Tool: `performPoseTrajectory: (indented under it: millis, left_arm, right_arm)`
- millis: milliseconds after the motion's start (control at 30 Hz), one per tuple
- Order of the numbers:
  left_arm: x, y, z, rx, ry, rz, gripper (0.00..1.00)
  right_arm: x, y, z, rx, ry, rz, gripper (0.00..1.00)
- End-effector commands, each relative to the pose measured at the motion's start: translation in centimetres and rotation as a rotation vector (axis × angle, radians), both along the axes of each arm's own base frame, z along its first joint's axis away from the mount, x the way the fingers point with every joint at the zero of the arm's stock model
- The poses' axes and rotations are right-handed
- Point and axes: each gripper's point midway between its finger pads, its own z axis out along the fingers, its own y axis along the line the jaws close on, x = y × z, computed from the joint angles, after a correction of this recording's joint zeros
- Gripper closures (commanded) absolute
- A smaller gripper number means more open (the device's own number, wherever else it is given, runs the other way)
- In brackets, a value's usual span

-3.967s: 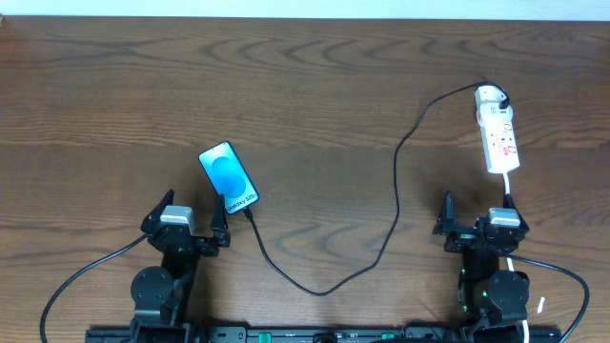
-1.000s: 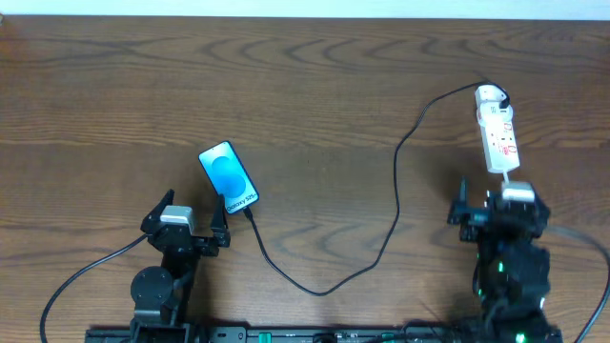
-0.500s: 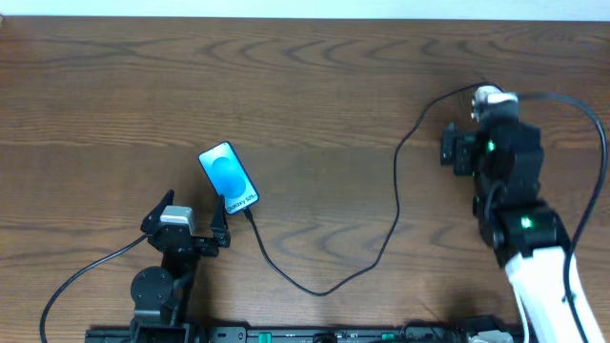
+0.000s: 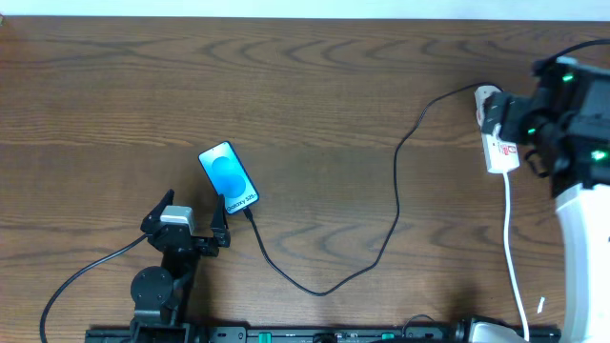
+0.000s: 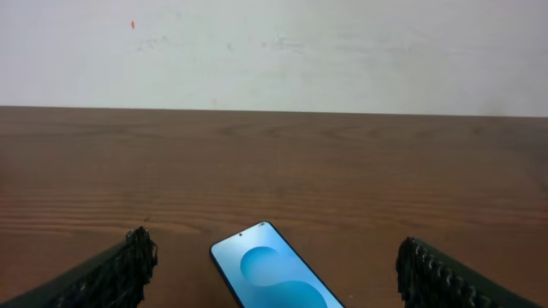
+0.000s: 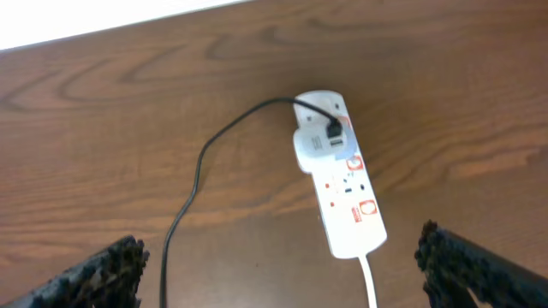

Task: Plug charger to phone and switch on socket
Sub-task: 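Raise the right arm toward the white power strip, then position the right gripper over the strip's orange switch beside the plug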

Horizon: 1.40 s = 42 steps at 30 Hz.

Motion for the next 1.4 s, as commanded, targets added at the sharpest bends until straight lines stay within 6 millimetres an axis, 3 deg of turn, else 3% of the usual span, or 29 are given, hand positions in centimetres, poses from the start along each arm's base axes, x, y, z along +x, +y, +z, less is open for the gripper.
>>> performPoseTrajectory:
  millis: [0, 167, 300, 733, 1367]
  left_arm:
    - [-0.2, -0.4, -1.5, 0.017, 0.043, -0.026, 0.08]
    - [-0.2, -0.4, -1.5, 0.017, 0.043, -0.026, 0.09]
    - [-0.2, -0.4, -1.5, 0.017, 0.043, -0.026, 0.08]
    - [-0.2, -0.4, -1.5, 0.017, 0.043, -0.026, 0.09]
    - [-0.2, -0.4, -1.5, 0.017, 0.043, -0.026, 0.08]
  right_arm:
    - [1.1, -1.2, 1.2, 0.140, -0.022, 0.021, 0.01]
    - [2.1, -3.6, 0.3, 0.192, 0.023, -0.005, 0.01]
    - [3.1, -4.3, -1.1, 0.219, 0.076, 0.006, 0.01]
    - [5.3, -4.7, -7.5, 0.302, 0.322, 0.083, 0.01]
    - [5.4, -5.6, -8.2, 0.223, 0.333, 0.101, 0.01]
